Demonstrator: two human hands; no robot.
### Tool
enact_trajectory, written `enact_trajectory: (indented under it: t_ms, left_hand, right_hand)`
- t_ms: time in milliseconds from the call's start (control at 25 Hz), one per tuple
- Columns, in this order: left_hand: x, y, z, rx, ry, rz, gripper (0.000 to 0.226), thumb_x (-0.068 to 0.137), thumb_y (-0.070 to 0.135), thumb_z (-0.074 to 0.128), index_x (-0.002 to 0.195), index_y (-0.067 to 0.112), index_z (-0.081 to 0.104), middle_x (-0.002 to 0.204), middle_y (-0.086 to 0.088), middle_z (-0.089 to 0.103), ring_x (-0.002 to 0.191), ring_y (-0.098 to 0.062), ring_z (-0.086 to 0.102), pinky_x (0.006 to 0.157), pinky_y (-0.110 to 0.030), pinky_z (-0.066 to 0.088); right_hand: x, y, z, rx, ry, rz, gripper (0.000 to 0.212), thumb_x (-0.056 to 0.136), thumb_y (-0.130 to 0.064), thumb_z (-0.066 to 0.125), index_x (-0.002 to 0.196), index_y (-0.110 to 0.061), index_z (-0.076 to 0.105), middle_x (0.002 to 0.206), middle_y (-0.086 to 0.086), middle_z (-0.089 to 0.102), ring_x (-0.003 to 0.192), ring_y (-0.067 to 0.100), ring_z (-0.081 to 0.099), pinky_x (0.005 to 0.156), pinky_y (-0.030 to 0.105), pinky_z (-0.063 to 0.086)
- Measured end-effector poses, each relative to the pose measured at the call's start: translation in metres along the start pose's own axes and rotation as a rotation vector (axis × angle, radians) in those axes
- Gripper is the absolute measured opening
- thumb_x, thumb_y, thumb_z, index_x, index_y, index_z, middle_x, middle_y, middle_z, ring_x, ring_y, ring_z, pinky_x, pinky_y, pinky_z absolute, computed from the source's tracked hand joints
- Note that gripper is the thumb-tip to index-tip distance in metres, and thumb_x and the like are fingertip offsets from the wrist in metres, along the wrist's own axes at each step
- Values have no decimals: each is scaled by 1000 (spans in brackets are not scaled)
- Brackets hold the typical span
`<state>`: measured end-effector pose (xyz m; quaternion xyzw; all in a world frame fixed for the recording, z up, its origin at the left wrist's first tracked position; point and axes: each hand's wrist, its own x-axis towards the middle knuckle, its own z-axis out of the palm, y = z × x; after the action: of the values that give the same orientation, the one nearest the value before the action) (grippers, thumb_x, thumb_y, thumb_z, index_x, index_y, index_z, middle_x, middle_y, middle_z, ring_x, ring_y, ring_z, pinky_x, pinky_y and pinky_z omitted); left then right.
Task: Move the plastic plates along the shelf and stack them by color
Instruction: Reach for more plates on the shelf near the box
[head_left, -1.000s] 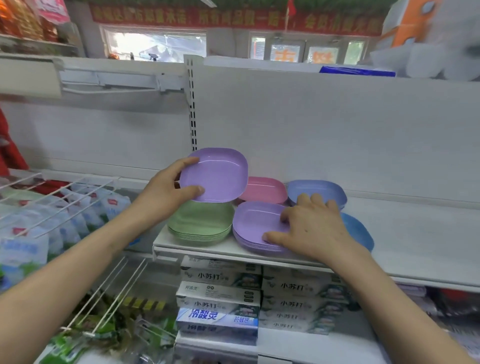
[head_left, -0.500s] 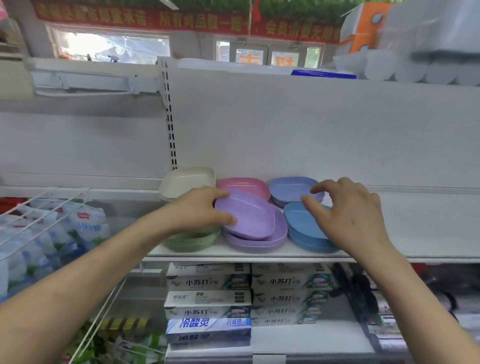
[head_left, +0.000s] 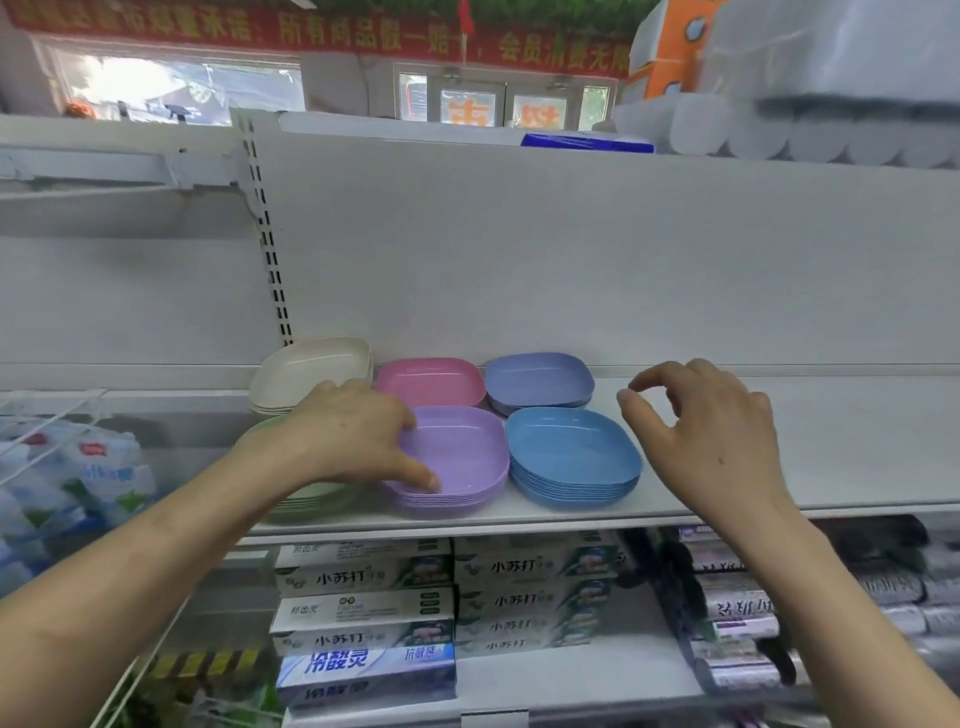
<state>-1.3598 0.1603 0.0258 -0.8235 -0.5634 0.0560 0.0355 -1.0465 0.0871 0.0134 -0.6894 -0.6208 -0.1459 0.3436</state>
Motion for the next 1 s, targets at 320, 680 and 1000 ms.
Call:
enact_trajectory:
  t_ms: [320,680,1000]
  left_hand:
    - [56,136,-34,-418,390,176,76,90,76,44,155,39,33,97,14,60,91,-14,54,84,-37,49]
    - [154,406,-45,-525,317,465,81,86,87,31,156,54,8,102,21,60,92,-5,59,88,-39,54]
    - [237,637,-72,-526,204,683,79,88,85,32,156,52,13,108,20,60,97,-8,60,92,-39,52]
  right_hand:
    - [18,117,-26,-16,-137,-13,40,96,-58,53,125,-33,62,102,-10,55,95,16,58,87,41,45]
    - [2,369,-132,-95,-98,176,69,95,-63,50,154,-28,36,121,-9,56,106,16,60,91,42,51]
    - [-22,553,-234,-205,-57,363,71,98,-63,50,158,-27,32,145,-4,50,126,18,55,94,39,51]
